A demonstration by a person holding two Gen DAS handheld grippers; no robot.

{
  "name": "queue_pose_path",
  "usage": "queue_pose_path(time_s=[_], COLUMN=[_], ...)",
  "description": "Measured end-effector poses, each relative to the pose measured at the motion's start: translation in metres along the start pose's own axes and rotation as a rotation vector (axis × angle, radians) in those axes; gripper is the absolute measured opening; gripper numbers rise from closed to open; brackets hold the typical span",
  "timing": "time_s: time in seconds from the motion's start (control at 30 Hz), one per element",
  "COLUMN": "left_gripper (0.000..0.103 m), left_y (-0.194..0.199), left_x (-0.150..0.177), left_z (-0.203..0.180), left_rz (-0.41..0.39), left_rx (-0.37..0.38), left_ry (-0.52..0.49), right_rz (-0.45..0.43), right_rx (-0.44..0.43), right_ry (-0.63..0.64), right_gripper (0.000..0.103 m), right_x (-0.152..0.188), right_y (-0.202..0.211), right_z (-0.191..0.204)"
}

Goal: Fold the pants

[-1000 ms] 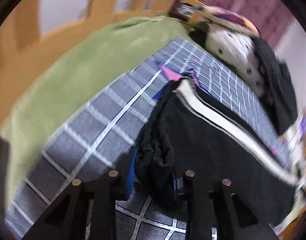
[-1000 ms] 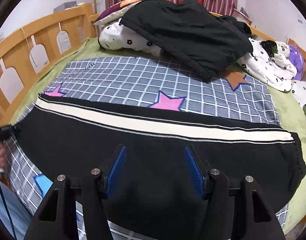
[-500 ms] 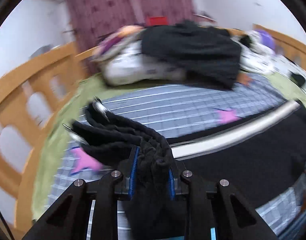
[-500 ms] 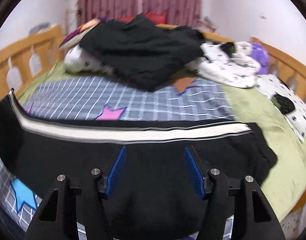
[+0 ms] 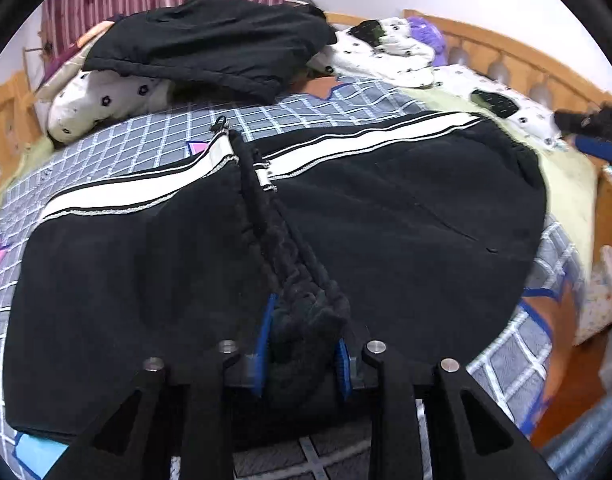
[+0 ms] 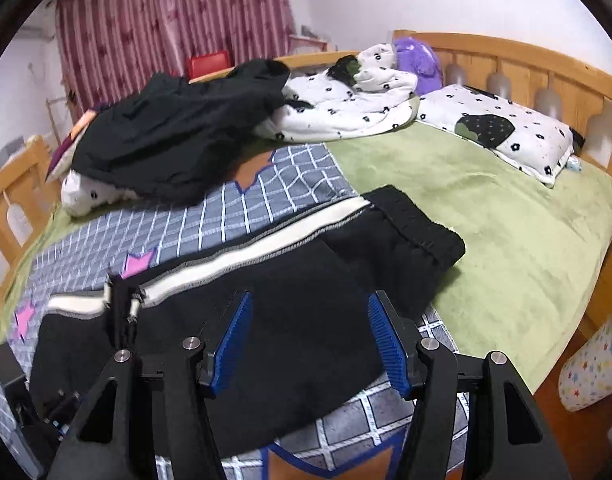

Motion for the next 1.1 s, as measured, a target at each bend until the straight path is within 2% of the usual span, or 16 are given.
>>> queue_pose_path(time_s=[0.03,0.07,0.1,0.33,0.4,0.5,0.6,0.7,0.83,0.9,1.0,1.1], left_gripper=[0.048,0.066,0.069,0.069,0.069,0.069,0.069,0.069,0.07,0.07,0.071,0.071], left_y=[0.006,0.012,0.02,0.071,0.083,0.104,0.128,0.149,0.16,0.155,0.133,0.102], left_x=[0.002,0.002,0.002,0.003,0.001,0.003,0.005,0.002,-0.006,-0.005,0.003,0.01], left_z=[0.005,0.01,0.018,0.056,0.07,0.095,0.119,0.14,0.176,0.197,0.232,0.26], left_rz=[0.013,0.036,0.038,-0.022,-0.038,-0.054,-0.076,-0.09,-0.103,-0.115,-0.112,-0.055], left_rx=[0.052,0.105,0.13,-0.024,-0.039,-0.067,-0.122,-0.177,-0.229,-0.217,-0.141,-0.14], left_ry=[0.012,0.031,0.046,0.067,0.08,0.113,0.133,0.142,0.161,0.196,0.269,0.312], right_rz=[0.0,-0.002,-0.004,0.022,0.018,0.025,0.032,0.026,-0.004,0.01,0.032,0.063], right_rx=[0.01,0.022,0.034,0.019,0.024,-0.019,-0.079,-0.1,-0.156,-0.209,-0.247,-0.259], right_ry=[0.028,0.052,0.077,0.179,0.209,0.223,0.216,0.245,0.256,0.235,0.228,0.23], right_gripper=[0.059,0.059,0.059,0.059,0.059,0.059,0.059,0.059,0.06,0.061,0.061,0.06], right_x=[0.002,0.004,0.005,0.006,0.007,0.006,0.004,0.001,-0.005,-0.007,-0.006,0.006], right_y=[-0.001,-0.001,-0.002,0.002,0.007,0.019,0.031,0.044,0.055,0.046,0.015,-0.026], right_z=[0.003,0.005,0.01,0.047,0.061,0.084,0.108,0.135,0.17,0.184,0.204,0.214])
Point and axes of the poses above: each gripper's, at about its wrist camera, not at the fingertips, and y roughly against the way its jaws point, z to its left, x to its underside, the point moved 2 cm from there along -y, roughly the way its jaws point, and after that the axes turned 11 degrees about z, right-handed, at the moved point
